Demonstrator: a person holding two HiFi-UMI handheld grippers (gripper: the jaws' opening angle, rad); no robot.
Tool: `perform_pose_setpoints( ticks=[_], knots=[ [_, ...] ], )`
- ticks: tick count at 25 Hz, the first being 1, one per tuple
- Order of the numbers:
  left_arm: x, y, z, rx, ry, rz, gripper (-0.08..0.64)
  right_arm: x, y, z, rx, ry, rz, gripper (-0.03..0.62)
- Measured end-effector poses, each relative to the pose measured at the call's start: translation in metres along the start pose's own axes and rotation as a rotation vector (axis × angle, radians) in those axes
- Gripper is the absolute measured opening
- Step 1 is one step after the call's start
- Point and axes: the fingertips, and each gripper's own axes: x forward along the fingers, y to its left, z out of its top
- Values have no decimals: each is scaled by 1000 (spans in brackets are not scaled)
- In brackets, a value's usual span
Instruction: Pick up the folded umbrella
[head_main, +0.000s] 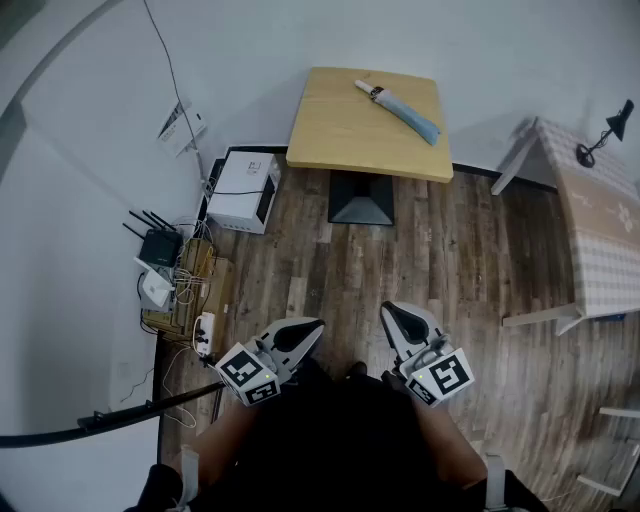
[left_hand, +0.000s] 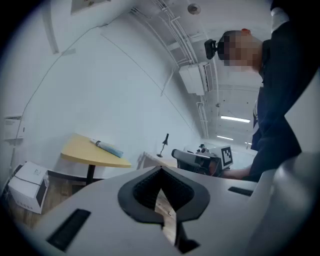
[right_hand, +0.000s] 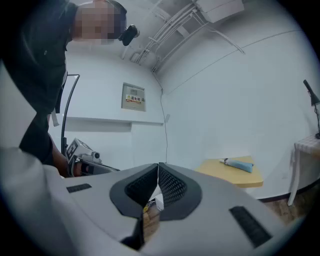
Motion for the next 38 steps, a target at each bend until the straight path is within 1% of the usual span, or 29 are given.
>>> perform_pose_setpoints(
  ticks=[2,4,5,6,7,10,13,15,16,18,19,20,22,24,27,30,33,36,38],
  knots=[
    [7,-6,2,65,14,13,8,-2,6,1,-28,5,51,18],
    [11,-5,-4,170,50,53,9,-7,10,-3,-47,18,100,18],
    [12,-2,-8,198,68,77,8,-11,9,-6,-55,27,116,18],
    [12,0,-9,196,73,95,9,-16,5,-7,-65,33,118,18],
    [12,2,-6,176,60,104,8,-22,-4,-8,-75,39,106,18],
    [8,6,7,109,1,111,9,-38,-30,-6,-97,51,44,18],
    [7,8,10,52,-44,135,9,-48,-34,-8,-88,55,52,18],
    [14,4,5,36,-41,137,9,-55,-33,-14,-63,55,50,19],
    [18,0,1,28,-29,126,9,-57,-33,-17,-38,48,40,19],
    [25,-11,-4,18,-14,75,9,-61,-36,-22,24,29,21,20],
    [28,-16,-5,18,-11,49,9,-62,-36,-24,46,23,31,19],
    [29,-21,-5,23,-10,33,9,-63,-33,-25,54,22,60,20],
    [31,-25,-2,38,-10,34,9,-64,-21,-24,31,26,136,20],
    [30,-25,-2,58,1,53,9,-65,-14,-25,8,33,178,20],
    [27,-24,-5,82,28,74,9,-65,-14,-28,16,29,181,20],
    [24,-24,-6,99,43,93,9,-66,-16,-32,56,19,172,20],
    [26,-27,-9,119,65,84,9,-67,-11,-41,93,29,194,20],
    [29,-27,-12,102,66,70,9,-67,-1,-48,101,44,225,20],
    [33,-26,-14,79,66,64,9,-69,0,-50,115,47,225,20]
  ],
)
